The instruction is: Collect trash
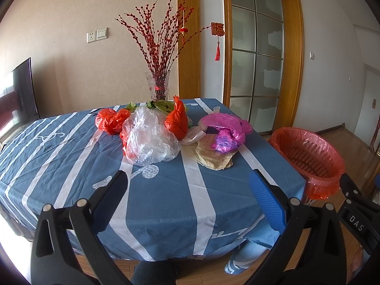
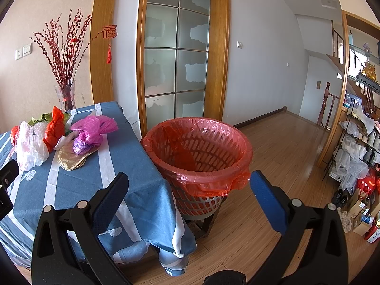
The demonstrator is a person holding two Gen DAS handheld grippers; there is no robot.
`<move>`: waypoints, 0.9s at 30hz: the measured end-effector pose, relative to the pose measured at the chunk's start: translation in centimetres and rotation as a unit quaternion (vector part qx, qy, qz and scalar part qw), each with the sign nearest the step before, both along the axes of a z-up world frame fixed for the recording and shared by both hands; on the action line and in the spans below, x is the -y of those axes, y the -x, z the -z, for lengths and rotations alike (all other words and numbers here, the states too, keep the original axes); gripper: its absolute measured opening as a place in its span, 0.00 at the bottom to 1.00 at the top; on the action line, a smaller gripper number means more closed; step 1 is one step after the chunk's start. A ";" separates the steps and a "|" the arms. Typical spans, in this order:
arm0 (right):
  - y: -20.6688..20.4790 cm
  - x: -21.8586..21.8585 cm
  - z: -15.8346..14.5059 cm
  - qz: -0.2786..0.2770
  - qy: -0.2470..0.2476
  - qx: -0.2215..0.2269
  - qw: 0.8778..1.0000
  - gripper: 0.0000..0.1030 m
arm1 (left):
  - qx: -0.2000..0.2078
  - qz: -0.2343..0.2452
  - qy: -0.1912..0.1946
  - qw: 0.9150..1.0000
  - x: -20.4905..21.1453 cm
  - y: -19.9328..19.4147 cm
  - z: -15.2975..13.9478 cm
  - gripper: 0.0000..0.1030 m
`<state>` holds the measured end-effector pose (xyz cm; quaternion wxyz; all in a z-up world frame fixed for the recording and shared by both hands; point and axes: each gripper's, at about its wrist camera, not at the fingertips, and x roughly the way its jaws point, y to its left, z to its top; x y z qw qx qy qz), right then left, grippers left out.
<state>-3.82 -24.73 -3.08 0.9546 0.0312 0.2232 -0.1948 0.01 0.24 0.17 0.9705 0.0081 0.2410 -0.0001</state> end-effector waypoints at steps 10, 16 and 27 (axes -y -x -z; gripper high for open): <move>0.0 0.0 0.1 0.000 0.000 0.000 1.000 0.98 | 0.000 0.000 0.000 1.000 -0.1 0.0 0.0 0.96; -0.1 0.0 0.1 0.000 0.000 -0.001 1.000 0.98 | -0.001 0.000 0.000 1.000 0.5 0.2 0.1 0.96; -0.3 0.2 0.4 -0.004 0.002 -0.005 1.000 0.98 | -0.004 -0.008 0.008 1.000 0.0 -0.2 0.8 0.96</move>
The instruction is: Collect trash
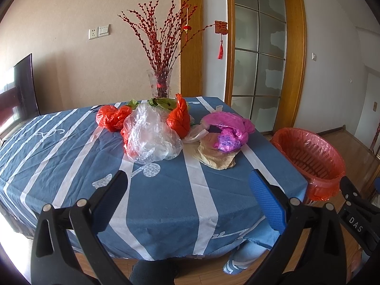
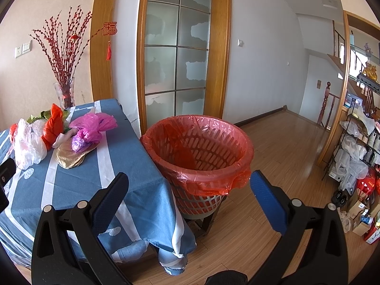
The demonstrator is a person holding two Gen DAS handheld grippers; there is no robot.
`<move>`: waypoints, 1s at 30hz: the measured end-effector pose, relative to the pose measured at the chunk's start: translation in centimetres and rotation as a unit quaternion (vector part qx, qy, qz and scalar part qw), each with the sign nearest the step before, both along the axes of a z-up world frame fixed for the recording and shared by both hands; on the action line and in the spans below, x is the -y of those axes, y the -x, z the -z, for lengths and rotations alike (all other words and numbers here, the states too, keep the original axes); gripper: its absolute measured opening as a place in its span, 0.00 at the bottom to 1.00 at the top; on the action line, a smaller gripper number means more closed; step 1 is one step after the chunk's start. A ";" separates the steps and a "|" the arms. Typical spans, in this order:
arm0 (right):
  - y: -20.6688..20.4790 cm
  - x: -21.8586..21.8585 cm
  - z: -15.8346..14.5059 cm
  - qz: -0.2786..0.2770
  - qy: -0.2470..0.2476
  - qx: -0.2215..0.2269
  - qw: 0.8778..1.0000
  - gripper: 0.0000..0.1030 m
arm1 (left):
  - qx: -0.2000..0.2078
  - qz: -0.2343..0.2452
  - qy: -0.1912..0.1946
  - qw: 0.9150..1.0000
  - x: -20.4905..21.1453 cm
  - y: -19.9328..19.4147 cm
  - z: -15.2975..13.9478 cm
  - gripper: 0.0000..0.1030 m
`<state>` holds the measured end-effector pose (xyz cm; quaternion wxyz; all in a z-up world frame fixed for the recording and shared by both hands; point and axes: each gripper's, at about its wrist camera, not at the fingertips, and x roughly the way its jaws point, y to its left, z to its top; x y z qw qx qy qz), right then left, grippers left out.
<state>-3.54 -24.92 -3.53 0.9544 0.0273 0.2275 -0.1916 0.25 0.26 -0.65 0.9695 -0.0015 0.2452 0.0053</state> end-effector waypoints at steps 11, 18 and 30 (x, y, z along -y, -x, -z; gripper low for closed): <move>-4.4 -0.9 -0.6 -0.070 -0.045 -0.004 0.996 0.98 | -0.010 -0.045 0.010 0.999 -4.0 -2.9 0.2 0.96; -12.3 -5.5 -1.3 -0.171 -0.056 -0.027 0.983 0.80 | -0.022 -0.084 0.039 0.995 -9.4 -5.5 0.0 0.96; -23.9 -10.2 3.5 -0.209 -0.074 -0.152 0.963 0.49 | -0.035 -0.093 0.049 0.994 -14.1 -9.1 0.1 0.92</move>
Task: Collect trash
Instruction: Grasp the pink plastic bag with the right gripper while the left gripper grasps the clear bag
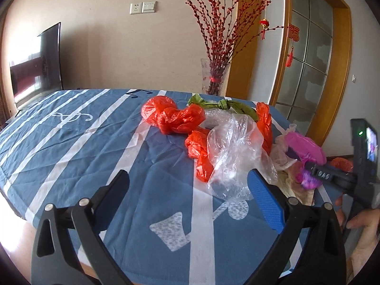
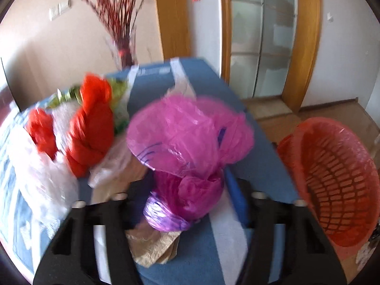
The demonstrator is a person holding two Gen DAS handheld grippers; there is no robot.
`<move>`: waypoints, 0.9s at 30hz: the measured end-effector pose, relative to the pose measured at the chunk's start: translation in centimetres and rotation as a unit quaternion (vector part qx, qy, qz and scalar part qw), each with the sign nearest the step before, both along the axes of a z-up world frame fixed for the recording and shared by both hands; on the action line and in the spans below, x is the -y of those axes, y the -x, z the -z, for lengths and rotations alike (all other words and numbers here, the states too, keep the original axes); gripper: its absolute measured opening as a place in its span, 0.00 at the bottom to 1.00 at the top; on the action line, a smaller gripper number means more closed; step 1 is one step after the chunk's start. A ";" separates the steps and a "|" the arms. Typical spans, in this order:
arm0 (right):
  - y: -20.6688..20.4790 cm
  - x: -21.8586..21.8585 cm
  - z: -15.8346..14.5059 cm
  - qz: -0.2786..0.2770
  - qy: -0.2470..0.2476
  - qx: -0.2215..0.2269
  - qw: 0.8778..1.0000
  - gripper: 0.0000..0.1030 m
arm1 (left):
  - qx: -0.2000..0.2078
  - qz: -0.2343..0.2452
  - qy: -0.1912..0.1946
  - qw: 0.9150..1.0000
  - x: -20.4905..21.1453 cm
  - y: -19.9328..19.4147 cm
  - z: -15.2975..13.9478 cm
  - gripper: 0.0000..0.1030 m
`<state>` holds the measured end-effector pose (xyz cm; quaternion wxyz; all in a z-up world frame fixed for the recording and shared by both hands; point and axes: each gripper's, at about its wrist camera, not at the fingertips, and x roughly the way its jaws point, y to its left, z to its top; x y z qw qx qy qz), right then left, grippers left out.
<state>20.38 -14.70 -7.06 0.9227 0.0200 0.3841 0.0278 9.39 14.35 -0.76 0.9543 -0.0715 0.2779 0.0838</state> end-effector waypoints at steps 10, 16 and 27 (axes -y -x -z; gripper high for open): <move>2.4 1.8 -2.9 -0.015 -0.021 0.059 0.998 0.28 | -0.016 0.047 0.014 0.999 2.0 -4.4 -0.3 0.76; 3.7 4.0 -4.3 -0.002 -0.027 0.076 0.997 0.28 | -0.019 0.057 -0.029 0.998 4.5 -6.5 -0.6 0.76; 4.6 6.4 -4.4 0.017 -0.022 0.067 0.997 0.28 | -0.084 0.085 -0.002 0.993 4.8 -10.0 0.2 0.05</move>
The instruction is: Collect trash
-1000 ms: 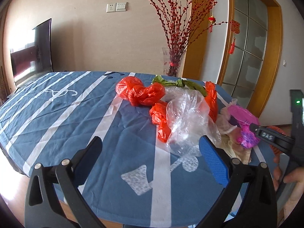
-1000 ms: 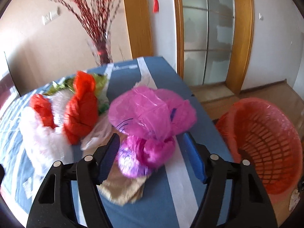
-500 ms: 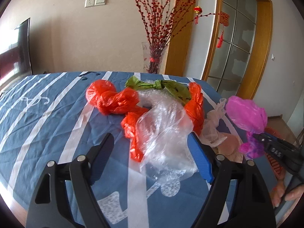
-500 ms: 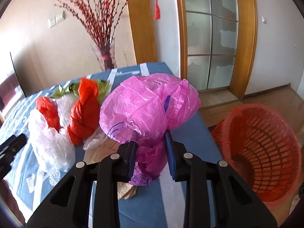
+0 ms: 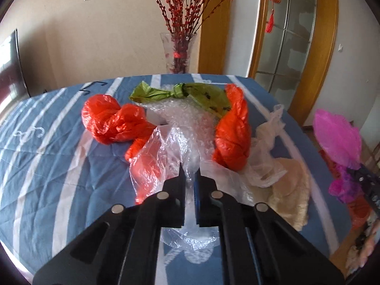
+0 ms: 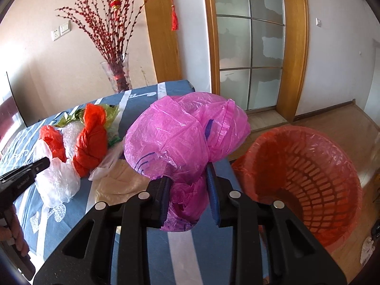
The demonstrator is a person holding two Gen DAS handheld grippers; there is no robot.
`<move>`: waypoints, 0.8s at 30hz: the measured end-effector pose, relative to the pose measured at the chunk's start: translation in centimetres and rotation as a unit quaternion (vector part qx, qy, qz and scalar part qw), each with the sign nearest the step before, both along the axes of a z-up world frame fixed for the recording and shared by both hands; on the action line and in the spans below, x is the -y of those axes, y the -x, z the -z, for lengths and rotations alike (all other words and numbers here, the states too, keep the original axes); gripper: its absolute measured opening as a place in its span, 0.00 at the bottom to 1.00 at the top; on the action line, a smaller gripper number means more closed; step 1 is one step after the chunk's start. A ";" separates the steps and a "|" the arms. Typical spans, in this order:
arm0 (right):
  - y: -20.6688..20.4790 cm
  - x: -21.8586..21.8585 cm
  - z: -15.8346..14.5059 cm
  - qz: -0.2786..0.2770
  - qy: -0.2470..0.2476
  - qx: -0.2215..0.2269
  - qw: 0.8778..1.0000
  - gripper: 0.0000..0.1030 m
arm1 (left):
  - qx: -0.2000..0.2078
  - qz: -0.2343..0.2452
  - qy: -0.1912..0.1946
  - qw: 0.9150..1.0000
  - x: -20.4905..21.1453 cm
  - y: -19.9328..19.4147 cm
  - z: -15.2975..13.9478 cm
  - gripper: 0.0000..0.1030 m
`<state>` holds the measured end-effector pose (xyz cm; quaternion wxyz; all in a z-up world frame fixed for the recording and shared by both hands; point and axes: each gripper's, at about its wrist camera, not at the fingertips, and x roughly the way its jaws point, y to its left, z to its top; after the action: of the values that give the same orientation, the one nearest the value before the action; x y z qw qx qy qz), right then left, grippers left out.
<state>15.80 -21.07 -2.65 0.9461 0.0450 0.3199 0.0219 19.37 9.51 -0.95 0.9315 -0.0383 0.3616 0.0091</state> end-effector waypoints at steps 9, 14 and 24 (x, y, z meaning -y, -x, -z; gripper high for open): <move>0.8 2.7 -2.3 0.018 -0.002 0.028 0.999 0.28 | 0.053 0.027 0.022 0.998 0.8 1.1 -5.4 0.04; 1.3 5.4 -2.5 0.043 -0.004 0.026 0.999 0.28 | 0.061 0.062 0.045 0.995 3.8 0.9 -6.9 0.04; 3.1 11.5 -2.3 0.104 0.000 0.027 0.994 0.28 | 0.061 0.153 0.061 0.984 13.3 0.6 -7.3 0.04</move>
<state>12.72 -32.57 -0.32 0.9517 0.0773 0.2874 -0.0759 18.76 -3.77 6.32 0.9380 -0.0395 0.3058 -0.1583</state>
